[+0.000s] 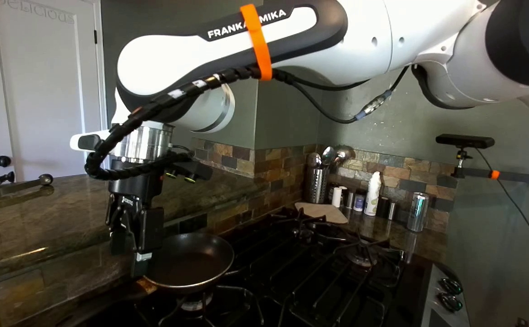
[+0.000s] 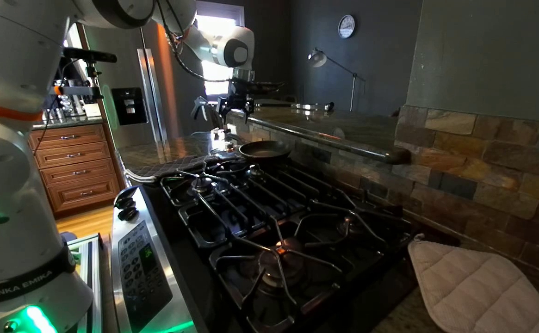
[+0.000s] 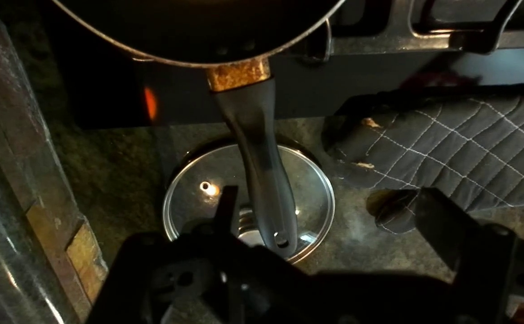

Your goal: Move the pan to the right.

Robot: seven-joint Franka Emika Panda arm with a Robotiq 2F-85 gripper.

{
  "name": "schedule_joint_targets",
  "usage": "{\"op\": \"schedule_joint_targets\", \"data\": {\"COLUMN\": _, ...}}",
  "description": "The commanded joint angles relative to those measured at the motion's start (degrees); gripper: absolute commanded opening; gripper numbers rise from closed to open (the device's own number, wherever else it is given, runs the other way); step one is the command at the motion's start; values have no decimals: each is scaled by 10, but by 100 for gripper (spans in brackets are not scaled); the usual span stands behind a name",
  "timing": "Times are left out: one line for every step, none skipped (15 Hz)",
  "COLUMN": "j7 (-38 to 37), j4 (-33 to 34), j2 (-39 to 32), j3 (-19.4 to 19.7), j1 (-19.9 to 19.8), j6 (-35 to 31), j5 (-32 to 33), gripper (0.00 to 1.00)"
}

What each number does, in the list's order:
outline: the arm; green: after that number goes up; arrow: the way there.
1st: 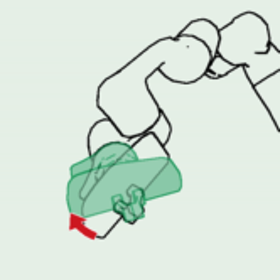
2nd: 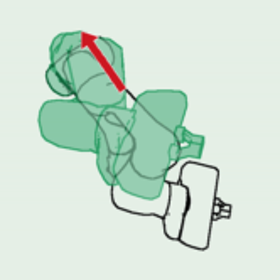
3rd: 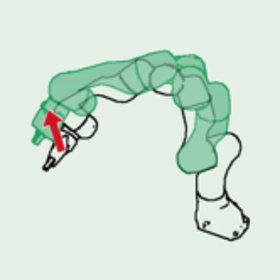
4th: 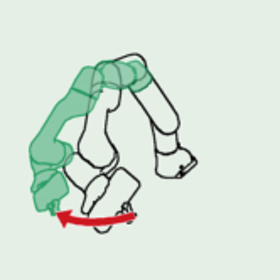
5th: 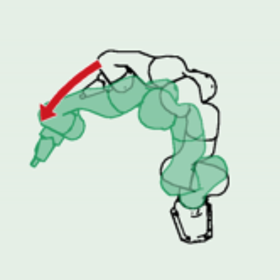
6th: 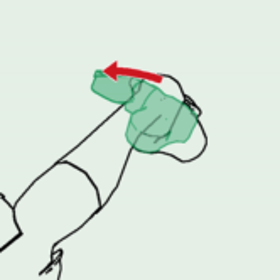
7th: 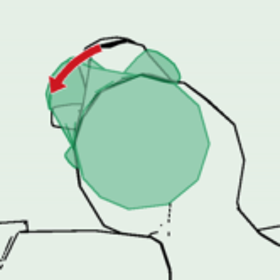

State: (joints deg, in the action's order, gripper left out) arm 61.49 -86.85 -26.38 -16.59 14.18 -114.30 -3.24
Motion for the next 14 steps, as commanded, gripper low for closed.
{"op": "schedule_joint_targets", "data": {"j7": -2, "j4": 4, "j2": -2, "j3": -3, "j1": -2, "j6": 3, "j5": 2, "gripper": 100}}
{"op": "schedule_joint_targets", "data": {"j7": -2, "j4": 4, "j2": -1, "j3": -3, "j1": -3, "j6": 3, "j5": 2, "gripper": 100}}
{"op": "schedule_joint_targets", "data": {"j7": -2, "j4": 4, "j2": -1, "j3": -3, "j1": -3, "j6": 3, "j5": 2, "gripper": 100}}
{"op": "schedule_joint_targets", "data": {"j7": -2, "j4": 4, "j2": -1, "j3": -3, "j1": -3, "j6": 3, "j5": 2, "gripper": 100}}
{"op": "schedule_joint_targets", "data": {"j7": -4, "j4": -3, "j2": 3, "j3": 0, "j1": 0, "j6": -10, "j5": 11, "gripper": 100}}
{"op": "schedule_joint_targets", "data": {"j7": -3, "j4": -8, "j2": 5, "j3": 2, "j1": 3, "j6": -13, "j5": 22, "gripper": 100}}
{"op": "schedule_joint_targets", "data": {"j7": 4, "j4": -19, "j2": 8, "j3": 2, "j1": 5, "j6": -33, "j5": 33, "gripper": 100}}
{"op": "schedule_joint_targets", "data": {"j7": 5, "j4": -25, "j2": 9, "j3": 3, "j1": 7, "j6": -44, "j5": 43, "gripper": 100}}
{"op": "schedule_joint_targets", "data": {"j7": 5, "j4": -33, "j2": 11, "j3": 2, "j1": 7, "j6": -59, "j5": 49, "gripper": 100}}
{"op": "schedule_joint_targets", "data": {"j7": 7, "j4": -41, "j2": 14, "j3": 0, "j1": 7, "j6": -79, "j5": 54, "gripper": 100}}
{"op": "schedule_joint_targets", "data": {"j7": 6, "j4": -47, "j2": 16, "j3": -1, "j1": 7, "j6": -95, "j5": 59, "gripper": 100}}
{"op": "schedule_joint_targets", "data": {"j7": 9, "j4": -54, "j2": 15, "j3": -4, "j1": 5, "j6": -110, "j5": 56, "gripper": 100}}
{"op": "schedule_joint_targets", "data": {"j7": 10, "j4": -62, "j2": 14, "j3": -6, "j1": 3, "j6": -122, "j5": 54, "gripper": 100}}
{"op": "schedule_joint_targets", "data": {"j7": 10, "j4": -68, "j2": 15, "j3": -9, "j1": 0, "j6": -129, "j5": 47, "gripper": 100}}
